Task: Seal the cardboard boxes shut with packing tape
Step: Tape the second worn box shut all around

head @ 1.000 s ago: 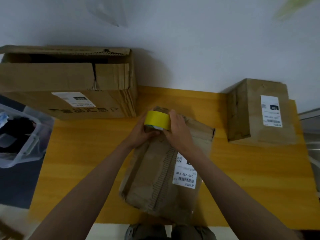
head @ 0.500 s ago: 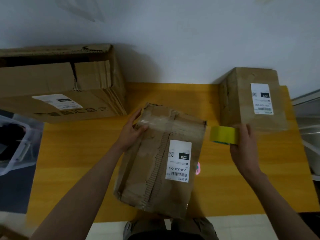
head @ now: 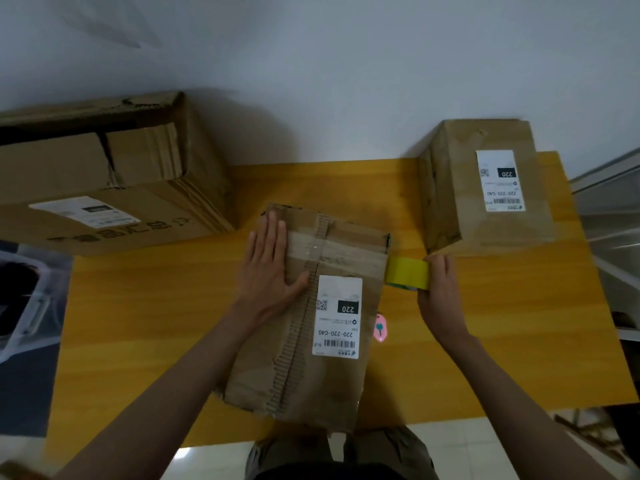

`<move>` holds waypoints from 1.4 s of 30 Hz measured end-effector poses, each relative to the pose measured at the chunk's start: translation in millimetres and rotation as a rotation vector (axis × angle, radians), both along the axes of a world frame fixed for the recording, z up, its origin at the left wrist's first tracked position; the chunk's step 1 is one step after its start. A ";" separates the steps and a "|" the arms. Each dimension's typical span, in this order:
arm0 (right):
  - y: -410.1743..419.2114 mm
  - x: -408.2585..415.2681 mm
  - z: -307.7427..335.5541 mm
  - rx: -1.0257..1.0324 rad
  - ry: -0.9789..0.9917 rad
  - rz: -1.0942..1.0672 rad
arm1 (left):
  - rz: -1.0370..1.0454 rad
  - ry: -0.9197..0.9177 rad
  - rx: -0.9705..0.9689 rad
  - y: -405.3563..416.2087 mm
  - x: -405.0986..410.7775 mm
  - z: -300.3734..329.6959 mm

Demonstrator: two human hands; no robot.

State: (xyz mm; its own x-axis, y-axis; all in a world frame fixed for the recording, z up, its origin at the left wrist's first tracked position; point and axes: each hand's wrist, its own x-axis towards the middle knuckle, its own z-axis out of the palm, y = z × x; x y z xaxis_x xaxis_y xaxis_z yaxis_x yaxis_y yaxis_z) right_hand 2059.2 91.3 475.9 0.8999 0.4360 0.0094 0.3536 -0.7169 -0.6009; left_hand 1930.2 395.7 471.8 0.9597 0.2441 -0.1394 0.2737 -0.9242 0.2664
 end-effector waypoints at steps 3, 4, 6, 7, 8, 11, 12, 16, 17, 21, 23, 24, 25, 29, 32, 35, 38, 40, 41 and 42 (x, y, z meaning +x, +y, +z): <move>-0.6 -1.8 -9.8 0.045 0.033 -0.038 | 0.027 0.054 -0.092 -33.9 11.7 3.3; -1.5 -2.7 -13.7 0.061 0.050 -0.062 | -0.013 0.056 -0.118 -47.6 18.9 5.2; 0.0 -4.1 -17.2 0.097 0.107 -0.120 | -0.177 0.018 -0.079 -75.9 34.2 5.1; 2.7 -2.2 -17.0 0.114 0.134 -0.138 | -0.261 0.000 -0.031 -87.8 41.5 4.0; 6.5 2.5 -18.3 0.129 0.148 -0.137 | -0.308 -0.015 0.000 -96.2 47.6 3.0; 27.9 19.1 -19.0 0.242 0.187 -0.078 | -0.239 -0.011 0.030 -99.3 56.6 3.4; 34.9 20.2 -19.6 0.315 0.242 -0.098 | -0.193 -0.006 0.036 -97.6 57.0 2.4; 26.4 -18.4 -46.9 0.112 0.471 -0.220 | -0.136 0.011 0.014 -97.5 56.7 2.5; 17.1 -32.5 -57.0 -0.047 0.528 -0.167 | -0.138 0.017 0.003 -98.4 57.3 3.3; -1.2 -65.9 -80.1 -0.342 0.601 0.038 | -0.107 0.007 -0.055 -97.4 61.4 7.0; 2.7 -71.2 -81.1 -0.403 0.543 0.094 | -0.082 -0.029 -0.152 -89.8 73.6 15.9; 4.7 -71.2 -80.0 -0.416 0.527 0.118 | -0.090 -0.050 -0.231 -84.3 82.5 21.6; 5.7 -69.1 -76.5 -0.394 0.528 0.115 | -0.114 -0.071 -0.307 -78.4 92.7 30.0; -0.6 -46.3 -48.1 -0.085 0.443 -0.059 | -0.312 0.173 -0.598 -50.8 147.7 43.3; -2.4 -32.0 -3.4 0.182 0.391 -0.167 | -0.463 0.349 -0.624 -49.0 183.8 45.1; 3.2 -29.4 38.8 0.384 0.409 -0.241 | -0.550 0.519 -0.558 -53.9 205.0 48.1; 18.1 -28.5 60.6 0.528 0.449 -0.363 | -0.541 0.575 -0.601 -54.2 212.2 48.1; 30.7 -28.0 65.8 0.574 0.445 -0.410 | -0.532 0.586 -0.638 -53.4 212.7 47.2; 37.1 -27.4 66.5 0.574 0.435 -0.411 | -0.525 0.593 -0.660 -53.2 212.3 46.8; 43.6 -26.5 67.5 0.565 0.420 -0.403 | -0.518 0.596 -0.676 -52.7 211.8 46.8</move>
State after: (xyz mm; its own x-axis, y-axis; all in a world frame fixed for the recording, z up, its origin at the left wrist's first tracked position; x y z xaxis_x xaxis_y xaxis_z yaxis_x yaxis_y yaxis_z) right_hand 2032.7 134.9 543.4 0.9642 0.1081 -0.2423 -0.2026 -0.2896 -0.9355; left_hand 2142.1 342.9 518.6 0.6552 -0.4845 -0.5796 0.1428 -0.6740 0.7248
